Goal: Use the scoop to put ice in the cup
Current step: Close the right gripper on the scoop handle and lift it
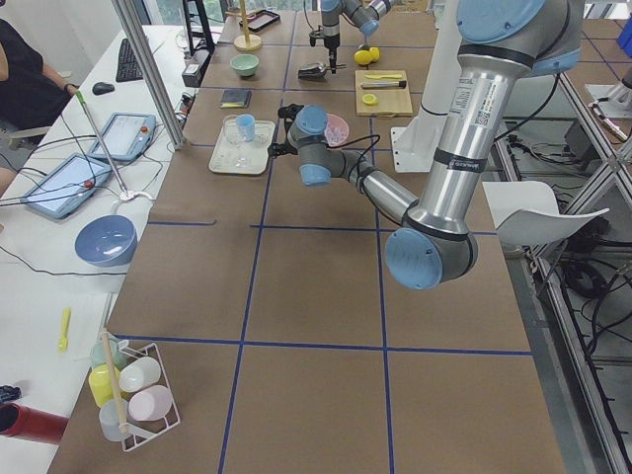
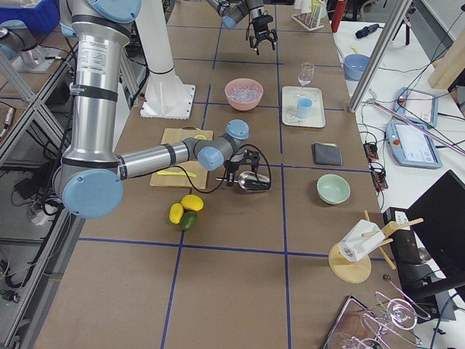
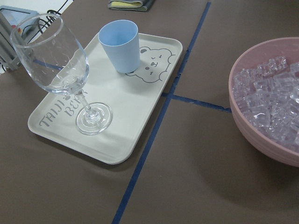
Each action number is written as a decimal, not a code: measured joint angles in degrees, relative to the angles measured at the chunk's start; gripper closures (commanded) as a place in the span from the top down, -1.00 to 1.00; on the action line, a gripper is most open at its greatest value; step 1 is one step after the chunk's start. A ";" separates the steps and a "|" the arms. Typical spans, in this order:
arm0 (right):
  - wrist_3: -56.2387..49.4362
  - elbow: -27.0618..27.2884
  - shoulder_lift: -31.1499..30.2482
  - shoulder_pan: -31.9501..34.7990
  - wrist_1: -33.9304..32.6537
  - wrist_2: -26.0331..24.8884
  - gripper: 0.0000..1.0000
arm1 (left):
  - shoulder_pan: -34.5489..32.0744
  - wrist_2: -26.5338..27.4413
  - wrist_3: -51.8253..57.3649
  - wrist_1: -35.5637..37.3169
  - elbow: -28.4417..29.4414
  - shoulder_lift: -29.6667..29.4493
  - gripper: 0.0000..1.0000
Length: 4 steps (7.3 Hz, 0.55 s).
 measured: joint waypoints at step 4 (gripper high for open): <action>0.07 3.92 -0.73 0.69 0.08 -0.20 -1.00 | 0.04 0.00 -0.62 -0.02 -0.13 -0.46 1.00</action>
